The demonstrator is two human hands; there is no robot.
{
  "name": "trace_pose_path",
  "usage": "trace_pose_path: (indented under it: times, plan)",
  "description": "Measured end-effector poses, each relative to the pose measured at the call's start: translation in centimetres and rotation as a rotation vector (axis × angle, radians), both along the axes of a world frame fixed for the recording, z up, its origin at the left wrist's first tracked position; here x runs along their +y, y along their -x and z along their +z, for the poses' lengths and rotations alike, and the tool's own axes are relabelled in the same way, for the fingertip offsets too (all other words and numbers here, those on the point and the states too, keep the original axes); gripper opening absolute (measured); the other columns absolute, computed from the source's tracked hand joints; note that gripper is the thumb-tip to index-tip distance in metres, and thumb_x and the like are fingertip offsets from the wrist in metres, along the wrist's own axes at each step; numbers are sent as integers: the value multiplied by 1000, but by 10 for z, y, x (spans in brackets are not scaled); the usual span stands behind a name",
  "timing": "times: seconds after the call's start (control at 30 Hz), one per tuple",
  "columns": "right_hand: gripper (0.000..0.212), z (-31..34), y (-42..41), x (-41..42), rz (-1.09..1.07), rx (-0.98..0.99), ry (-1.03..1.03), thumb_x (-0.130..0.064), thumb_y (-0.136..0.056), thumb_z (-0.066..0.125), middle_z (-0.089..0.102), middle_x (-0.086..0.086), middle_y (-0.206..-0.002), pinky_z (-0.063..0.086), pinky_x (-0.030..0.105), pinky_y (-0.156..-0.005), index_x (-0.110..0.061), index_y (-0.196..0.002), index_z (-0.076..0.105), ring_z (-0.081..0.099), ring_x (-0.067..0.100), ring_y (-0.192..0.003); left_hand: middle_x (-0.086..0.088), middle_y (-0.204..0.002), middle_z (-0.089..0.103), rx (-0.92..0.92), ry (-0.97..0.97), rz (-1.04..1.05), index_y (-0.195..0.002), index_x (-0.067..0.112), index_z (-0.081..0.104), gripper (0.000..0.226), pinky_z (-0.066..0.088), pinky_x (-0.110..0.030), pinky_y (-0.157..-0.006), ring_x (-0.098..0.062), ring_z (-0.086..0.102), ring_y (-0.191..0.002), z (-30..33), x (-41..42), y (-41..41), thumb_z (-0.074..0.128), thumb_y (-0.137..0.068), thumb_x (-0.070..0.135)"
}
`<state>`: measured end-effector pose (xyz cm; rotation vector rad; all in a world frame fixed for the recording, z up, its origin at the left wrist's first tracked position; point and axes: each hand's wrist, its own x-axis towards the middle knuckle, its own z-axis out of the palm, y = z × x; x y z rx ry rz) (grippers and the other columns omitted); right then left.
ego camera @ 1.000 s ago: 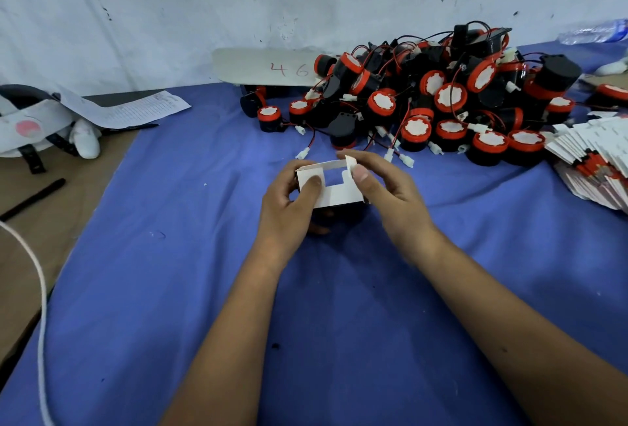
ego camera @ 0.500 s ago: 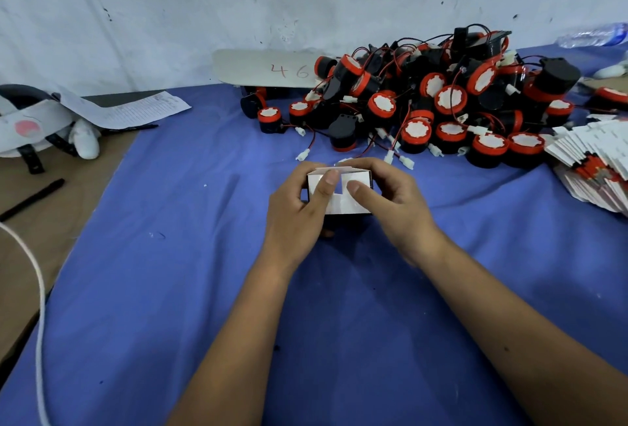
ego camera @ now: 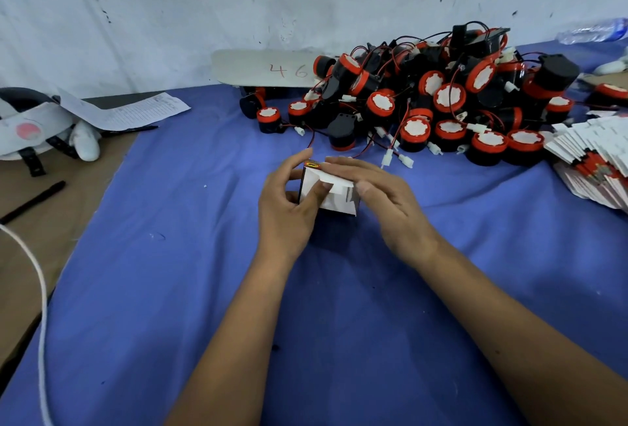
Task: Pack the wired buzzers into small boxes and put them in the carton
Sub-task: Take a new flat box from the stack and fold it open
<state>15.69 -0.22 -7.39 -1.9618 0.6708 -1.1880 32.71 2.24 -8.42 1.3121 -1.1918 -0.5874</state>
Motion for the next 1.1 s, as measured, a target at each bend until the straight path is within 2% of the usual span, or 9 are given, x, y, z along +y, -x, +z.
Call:
trace_pose_path:
  times: [0.17, 0.33, 0.4, 0.5, 0.57, 0.67, 0.8, 0.97, 1.1]
  plan:
    - [27, 1, 1, -4, -80, -157, -142, -26, -98, 64, 71, -3, -125, 55, 32, -97, -16, -120, 74, 62, 13, -126, 8, -124, 67, 192, 48, -7, -124, 37, 64, 52, 59, -30, -80, -15, 73, -98, 3, 5, 11, 86, -81, 19]
    - [46, -1, 0, -8, -152, -135, -239, -40, -92, 67, 70, -5, -123, 59, 45, -94, -26, -136, 61, 67, 15, -116, -7, -137, 62, 247, 68, -98, -128, 25, 67, 54, 61, -37, -89, -18, 73, -103, 8, 6, 12, 77, -76, 13]
    - [52, 0, -2, -8, -134, -172, -321, -42, -90, 68, 69, -2, -121, 63, 45, -83, -31, -140, 57, 69, 17, -111, -7, -142, 56, 182, 83, -117, -133, 24, 64, 59, 59, -33, -90, -17, 69, -109, 10, 8, 12, 70, -76, 12]
    - [53, 1, -1, -5, -133, -207, -333, -41, -89, 71, 68, -3, -116, 64, 39, -76, -34, -140, 56, 71, 17, -107, -5, -149, 38, -41, 104, -171, -141, 35, 51, 72, 54, -17, -82, 1, 62, -109, 10, 11, 10, 72, -74, 17]
    - [47, 2, -1, -4, -122, -227, -339, -34, -93, 71, 68, -1, -115, 64, 37, -73, -35, -138, 57, 71, 18, -106, -3, -150, 33, -96, 84, -225, -145, 41, 43, 80, 55, -16, -78, 6, 61, -105, 10, 12, 7, 73, -74, 18]
    - [38, 3, -1, -4, -109, -264, -345, -25, -97, 68, 69, 6, -113, 62, 32, -73, -34, -133, 60, 72, 18, -104, 1, -151, 34, -112, 41, -317, -155, 40, 34, 97, 58, -24, -78, -4, 65, -104, 9, 11, 1, 77, -71, 18]
    - [37, 5, -1, -3, -119, -285, -371, -26, -100, 64, 71, 6, -112, 62, 33, -76, -22, -137, 63, 73, 17, -102, -2, -159, 34, -153, -36, -423, -162, 42, 18, 133, 60, -45, -93, -28, 64, -118, 8, 7, -1, 96, -55, 35]
    - [54, 6, -2, -2, -45, -317, -442, -48, -91, 66, 72, 3, -121, 63, 44, -79, -23, -139, 60, 71, 23, -111, 1, -150, 46, -153, 19, -323, -154, 42, 36, 103, 61, -51, -85, -31, 67, -110, 10, 8, 1, 91, -69, 28]
    - [66, 5, -1, 0, -63, -221, -339, -53, -78, 74, 68, -5, -125, 62, 36, -81, -29, -137, 57, 67, 14, -116, 31, -141, 44, -323, 166, -252, -145, 49, 39, 90, 60, -45, -88, -30, 54, -127, 14, 14, 5, 88, -72, 28]
